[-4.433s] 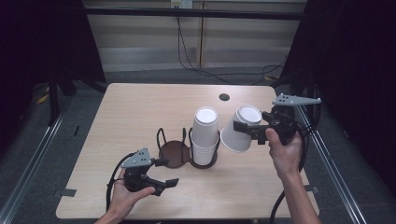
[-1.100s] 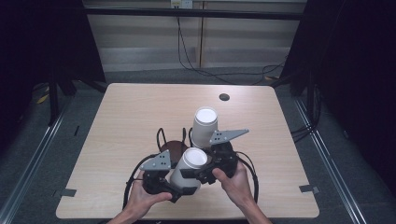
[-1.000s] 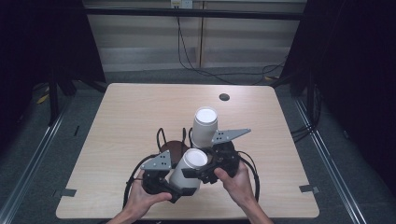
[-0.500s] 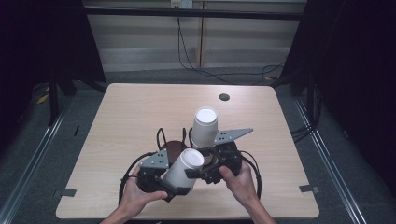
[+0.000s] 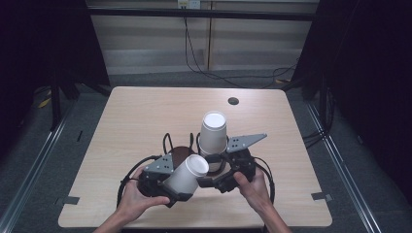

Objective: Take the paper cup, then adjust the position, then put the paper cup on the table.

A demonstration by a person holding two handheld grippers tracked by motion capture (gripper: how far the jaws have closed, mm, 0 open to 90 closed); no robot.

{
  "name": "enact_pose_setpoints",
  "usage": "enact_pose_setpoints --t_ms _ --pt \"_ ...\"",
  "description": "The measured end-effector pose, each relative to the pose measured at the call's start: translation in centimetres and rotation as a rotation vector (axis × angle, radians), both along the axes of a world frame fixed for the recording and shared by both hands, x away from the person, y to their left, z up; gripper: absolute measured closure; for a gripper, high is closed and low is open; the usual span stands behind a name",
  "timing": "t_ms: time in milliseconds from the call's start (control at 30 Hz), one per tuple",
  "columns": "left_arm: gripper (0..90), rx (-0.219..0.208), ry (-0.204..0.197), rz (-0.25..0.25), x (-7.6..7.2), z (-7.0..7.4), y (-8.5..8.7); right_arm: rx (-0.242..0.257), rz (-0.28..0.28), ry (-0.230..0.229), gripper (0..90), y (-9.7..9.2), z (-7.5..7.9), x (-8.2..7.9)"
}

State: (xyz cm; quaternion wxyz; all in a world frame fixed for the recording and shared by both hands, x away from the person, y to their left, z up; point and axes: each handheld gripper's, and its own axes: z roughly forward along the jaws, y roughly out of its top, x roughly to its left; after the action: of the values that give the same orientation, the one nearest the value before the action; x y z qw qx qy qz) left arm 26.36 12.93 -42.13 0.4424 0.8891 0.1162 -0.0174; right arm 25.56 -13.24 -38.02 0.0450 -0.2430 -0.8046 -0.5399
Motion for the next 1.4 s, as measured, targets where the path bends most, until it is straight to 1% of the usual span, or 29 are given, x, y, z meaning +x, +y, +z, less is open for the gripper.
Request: enact_pose_setpoints --t_ms 67,133,167,233,300,367,400,467,567,667,700,733,800,833,867,900,933,967,1000,1033,1067,1100,1167,1200,1233,1300,1333,1367,1400 --pt "17.5 0.000 0.006 -0.003 0.0 0.0 0.0 0.001 0.002 -0.002 13.8 -0.1 0.0 0.0" --pt "17.5 0.019 0.007 -0.012 0.1 0.1 0.1 0.000 0.005 -0.004 13.8 -0.2 0.0 0.1" --pt "17.5 0.043 0.008 -0.015 0.2 0.0 0.1 -0.017 0.009 -0.001 13.9 -0.3 -0.1 0.1" --pt "17.5 0.050 0.000 -0.011 0.2 0.1 0.1 -0.026 0.013 -0.005 13.9 -0.3 -0.1 0.1" --pt "17.5 0.054 -0.001 -0.016 0.2 0.2 0.2 -0.029 0.024 0.002 13.9 -0.3 -0.2 0.0" --pt "17.5 0.081 -0.012 -0.031 0.2 0.4 0.2 -0.042 0.034 0.006 13.9 -0.4 -0.2 0.0" --pt "17.5 0.084 -0.014 -0.033 0.1 0.4 0.2 -0.046 0.043 0.003 13.9 -0.4 -0.2 0.0" --pt "17.5 0.110 -0.013 -0.047 0.1 0.5 0.1 -0.075 0.051 0.008 13.9 -0.4 -0.2 0.0" --pt "17.6 0.123 -0.012 -0.048 0.0 0.4 0.0 -0.090 0.058 0.008 13.9 -0.3 -0.3 0.0" --pt "17.7 0.132 -0.007 -0.053 0.1 0.5 0.1 -0.122 0.077 0.011 14.2 -0.1 -0.4 0.0" --pt "17.7 0.134 -0.004 -0.055 0.1 0.5 0.1 -0.138 0.095 0.018 14.5 0.1 -0.6 0.0" --pt "17.7 0.140 -0.002 -0.056 0.1 0.5 0.1 -0.138 0.095 0.018 14.5 0.1 -0.6 0.0" --pt "17.7 0.161 0.001 -0.066 0.1 0.6 0.2 -0.137 0.126 0.029 16.6 0.2 -0.8 0.1" --pt "17.7 0.177 0.004 -0.075 0.2 0.6 0.2 -0.149 0.142 0.033 16.9 0.2 -1.0 0.2" --pt "17.7 0.177 0.004 -0.075 0.2 0.6 0.2 -0.149 0.142 0.033 16.9 0.2 -1.0 0.2" --pt "17.7 0.187 0.006 -0.073 0.2 0.6 0.2 -0.163 0.146 0.028 17.0 0.3 -1.1 0.2" --pt "17.7 0.197 0.007 -0.075 0.2 0.5 0.2 -0.163 0.146 0.028 17.0 0.3 -1.1 0.2" --pt "17.7 0.208 0.002 -0.081 0.2 0.5 0.1 -0.186 0.159 0.028 17.0 0.3 -1.3 0.2" --pt "17.7 0.208 0.002 -0.081 0.2 0.5 0.1 -0.193 0.167 0.026 17.0 0.3 -1.4 0.2" --pt "17.7 0.219 0.006 -0.080 0.2 0.5 0.1 -0.205 0.169 0.019 16.9 0.3 -1.5 0.2" --pt "17.7 0.228 0.003 -0.079 0.1 0.5 0.0 -0.205 0.169 0.019 16.9 0.3 -1.5 0.2" --pt "17.7 0.235 0.002 -0.080 0.1 0.5 -0.1 -0.219 0.166 0.006 16.9 0.3 -1.6 0.2" --pt "17.7 0.256 0.004 -0.088 0.0 0.4 -0.1 -0.235 0.181 0.008 16.8 0.3 -1.7 0.3" --pt "17.7 0.273 0.011 -0.092 0.0 0.3 -0.2 -0.246 0.185 0.006 16.8 0.4 -1.8 0.3" --pt "17.6 0.284 0.010 -0.096 -0.1 0.2 -0.3 -0.271 0.189 0.017 16.8 0.4 -1.8 0.3" --pt "17.6 0.308 0.010 -0.095 -0.1 0.1 -0.4 -0.295 0.204 0.033 16.8 0.5 -2.0 0.3" --pt "17.6 0.313 0.010 -0.095 -0.2 0.0 -0.5 -0.313 0.207 0.036 16.8 0.6 -2.1 0.3" --pt "17.6 0.326 0.007 -0.109 -0.1 -0.1 -0.5 -0.344 0.215 0.046 16.9 0.8 -2.4 0.3" --pt "17.6 0.329 0.011 -0.109 -0.2 -0.1 -0.6 -0.344 0.215 0.046 16.9 0.8 -2.4 0.3"
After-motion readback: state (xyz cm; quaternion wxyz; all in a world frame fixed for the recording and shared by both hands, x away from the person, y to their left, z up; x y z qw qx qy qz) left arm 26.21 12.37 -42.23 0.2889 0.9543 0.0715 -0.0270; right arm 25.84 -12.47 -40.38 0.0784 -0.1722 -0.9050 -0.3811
